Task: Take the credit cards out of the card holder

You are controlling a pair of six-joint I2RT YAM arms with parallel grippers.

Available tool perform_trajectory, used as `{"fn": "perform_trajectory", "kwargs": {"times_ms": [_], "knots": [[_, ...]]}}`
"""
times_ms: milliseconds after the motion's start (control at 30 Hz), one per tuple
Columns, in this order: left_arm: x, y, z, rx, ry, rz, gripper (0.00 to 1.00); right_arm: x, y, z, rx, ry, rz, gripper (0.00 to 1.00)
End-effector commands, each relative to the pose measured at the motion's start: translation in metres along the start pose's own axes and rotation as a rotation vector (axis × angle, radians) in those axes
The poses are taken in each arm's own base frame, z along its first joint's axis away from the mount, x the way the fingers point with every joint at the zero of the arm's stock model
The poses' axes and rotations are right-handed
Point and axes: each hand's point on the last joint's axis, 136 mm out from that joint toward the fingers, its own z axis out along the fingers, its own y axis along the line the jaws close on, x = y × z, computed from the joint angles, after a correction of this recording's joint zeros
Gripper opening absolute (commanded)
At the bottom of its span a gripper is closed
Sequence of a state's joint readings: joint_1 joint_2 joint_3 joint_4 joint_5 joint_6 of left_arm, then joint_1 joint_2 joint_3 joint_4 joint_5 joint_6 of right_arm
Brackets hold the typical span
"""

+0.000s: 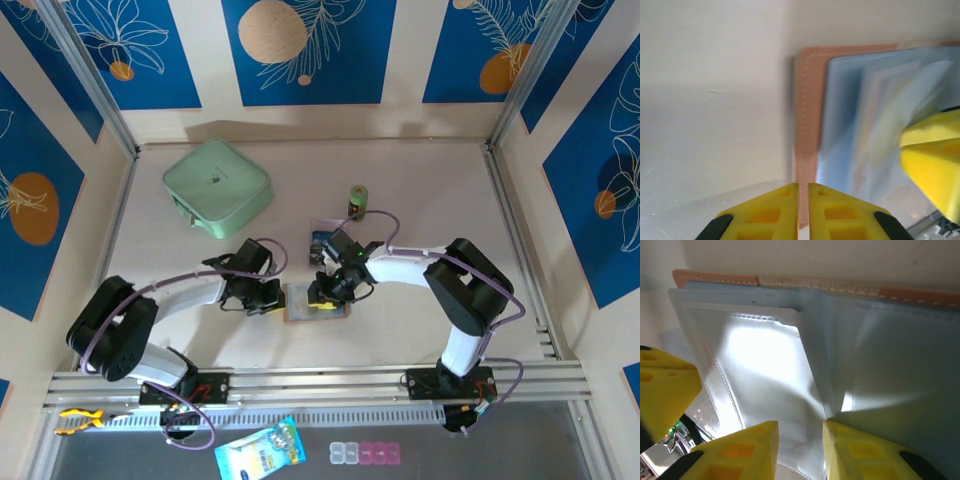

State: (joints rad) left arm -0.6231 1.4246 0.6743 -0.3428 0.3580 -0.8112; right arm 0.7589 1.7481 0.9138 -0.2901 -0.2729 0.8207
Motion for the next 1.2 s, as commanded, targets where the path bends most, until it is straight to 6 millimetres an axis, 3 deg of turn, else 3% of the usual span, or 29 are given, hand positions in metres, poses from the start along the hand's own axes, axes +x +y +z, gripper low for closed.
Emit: {"fn": "perform_trajectory", "kwargs": {"times_ms": [0, 167, 400, 733, 1167], "knots": [[-0.008, -0.024, -0.014, 0.061, -0.028, 0.007, 0.14, 0.005, -0.001, -0.002, -0.039, 0.017, 0.011, 0.29], [-0.014, -0.052, -0.018, 0.137, -0.043, 0.013, 0.25, 0.005, -0.004, -0.001, -0.056, 0.018, 0.021, 0.27], [-0.014, -0.061, 0.000, 0.175, -0.012, -0.007, 0.31, 0.004, -0.008, -0.001, -0.085, 0.022, 0.041, 0.24], [-0.009, -0.043, 0.020, 0.115, 0.010, -0.028, 0.35, 0.005, -0.012, 0.001, -0.108, 0.032, 0.061, 0.23], [-0.007, -0.036, 0.029, 0.098, 0.024, -0.043, 0.37, 0.006, -0.012, 0.003, -0.124, 0.040, 0.065, 0.21]]}}
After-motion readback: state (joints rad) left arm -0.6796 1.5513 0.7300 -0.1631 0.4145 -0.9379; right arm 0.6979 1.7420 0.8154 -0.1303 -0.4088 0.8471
